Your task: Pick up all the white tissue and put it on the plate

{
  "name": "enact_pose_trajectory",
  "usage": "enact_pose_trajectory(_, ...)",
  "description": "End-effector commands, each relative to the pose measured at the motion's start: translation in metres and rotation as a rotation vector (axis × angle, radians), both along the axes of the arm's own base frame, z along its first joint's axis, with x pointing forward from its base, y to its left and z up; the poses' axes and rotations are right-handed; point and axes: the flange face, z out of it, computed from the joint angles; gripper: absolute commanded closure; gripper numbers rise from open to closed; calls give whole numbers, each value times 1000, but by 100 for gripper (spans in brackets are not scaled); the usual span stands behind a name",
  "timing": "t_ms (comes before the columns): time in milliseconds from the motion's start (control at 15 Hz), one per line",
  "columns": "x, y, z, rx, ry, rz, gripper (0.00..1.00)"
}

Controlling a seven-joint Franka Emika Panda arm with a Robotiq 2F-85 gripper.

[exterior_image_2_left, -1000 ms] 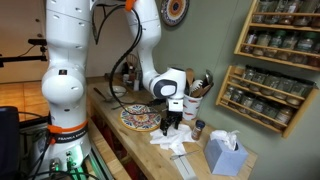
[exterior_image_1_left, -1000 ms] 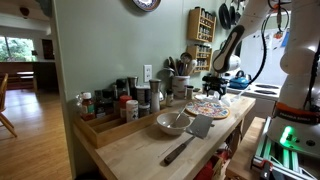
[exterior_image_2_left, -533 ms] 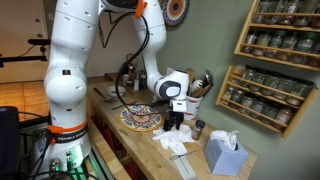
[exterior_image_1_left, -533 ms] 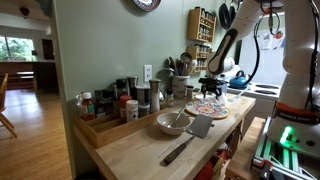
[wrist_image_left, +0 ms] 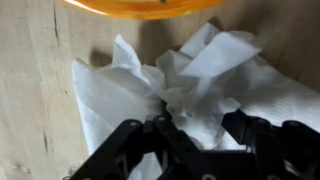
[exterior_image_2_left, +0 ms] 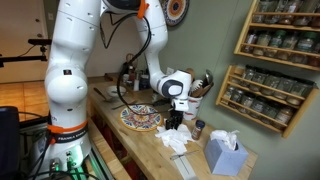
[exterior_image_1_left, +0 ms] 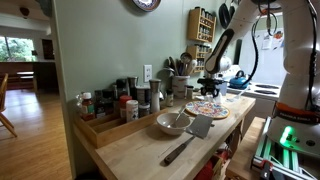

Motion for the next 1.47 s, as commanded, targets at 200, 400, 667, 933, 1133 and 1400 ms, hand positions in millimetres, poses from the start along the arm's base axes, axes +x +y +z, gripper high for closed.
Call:
enact_pose_trajectory(200, -3, 5, 27, 15, 49, -7, 100)
enact_pose_trajectory(400, -8, 7, 48, 13, 69, -18, 100)
enact_pose_trajectory(667, -22, 26, 89, 40, 69, -4, 99)
enact_pose_trajectory(933, -45, 77, 124, 93, 32, 103, 99)
enact_pose_trajectory(1133, -66, 123, 136, 153, -1, 222, 99)
enact_pose_trajectory(1400, -95, 170, 133, 212, 19, 344, 99)
